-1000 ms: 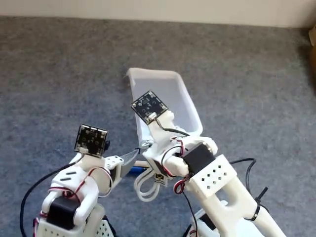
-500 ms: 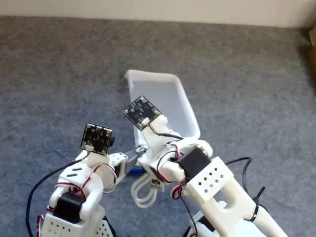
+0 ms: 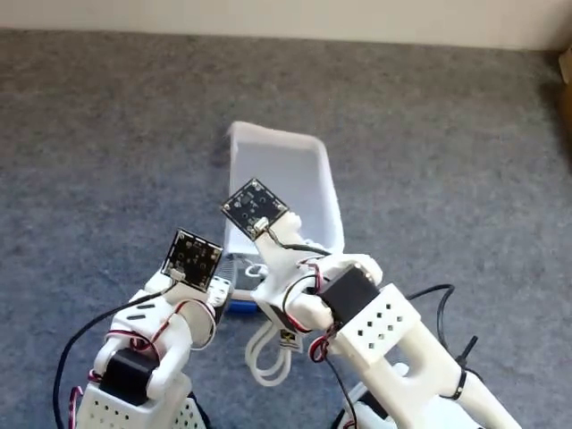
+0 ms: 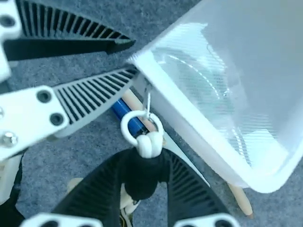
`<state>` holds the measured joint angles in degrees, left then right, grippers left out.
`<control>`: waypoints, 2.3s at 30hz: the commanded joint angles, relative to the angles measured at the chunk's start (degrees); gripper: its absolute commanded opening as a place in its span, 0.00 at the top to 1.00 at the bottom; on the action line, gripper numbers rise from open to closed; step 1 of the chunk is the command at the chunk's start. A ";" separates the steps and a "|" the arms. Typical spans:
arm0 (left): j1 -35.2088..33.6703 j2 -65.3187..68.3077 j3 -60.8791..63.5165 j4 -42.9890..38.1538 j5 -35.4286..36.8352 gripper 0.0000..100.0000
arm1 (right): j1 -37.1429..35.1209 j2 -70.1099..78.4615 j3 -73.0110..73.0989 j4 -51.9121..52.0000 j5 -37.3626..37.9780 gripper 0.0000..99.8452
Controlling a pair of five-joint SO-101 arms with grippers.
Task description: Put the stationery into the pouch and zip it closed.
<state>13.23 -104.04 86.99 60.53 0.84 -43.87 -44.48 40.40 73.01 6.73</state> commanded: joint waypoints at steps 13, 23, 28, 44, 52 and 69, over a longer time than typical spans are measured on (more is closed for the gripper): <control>-9.01 -0.22 -4.88 1.05 -0.44 0.99 | 11.12 -2.24 -1.01 3.82 3.43 1.00; -12.79 -0.22 -5.32 1.14 -0.18 0.99 | 15.96 -2.24 -4.35 4.35 3.34 1.00; -16.04 -0.22 -5.32 0.79 1.76 0.99 | 18.15 -2.24 -4.35 4.09 2.99 1.00; -16.92 -0.22 -5.14 0.88 1.93 0.92 | 17.89 -2.24 -5.49 4.35 2.90 1.00; -16.66 -0.13 -3.47 0.79 3.69 0.80 | 14.55 -2.33 -9.27 9.19 0.97 1.00; -10.95 -0.13 3.82 -7.38 -1.58 0.83 | 8.75 -12.26 -11.65 13.41 0.62 1.00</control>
<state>1.01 -103.78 91.21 54.55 -0.13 -34.46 -52.40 32.22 86.20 7.96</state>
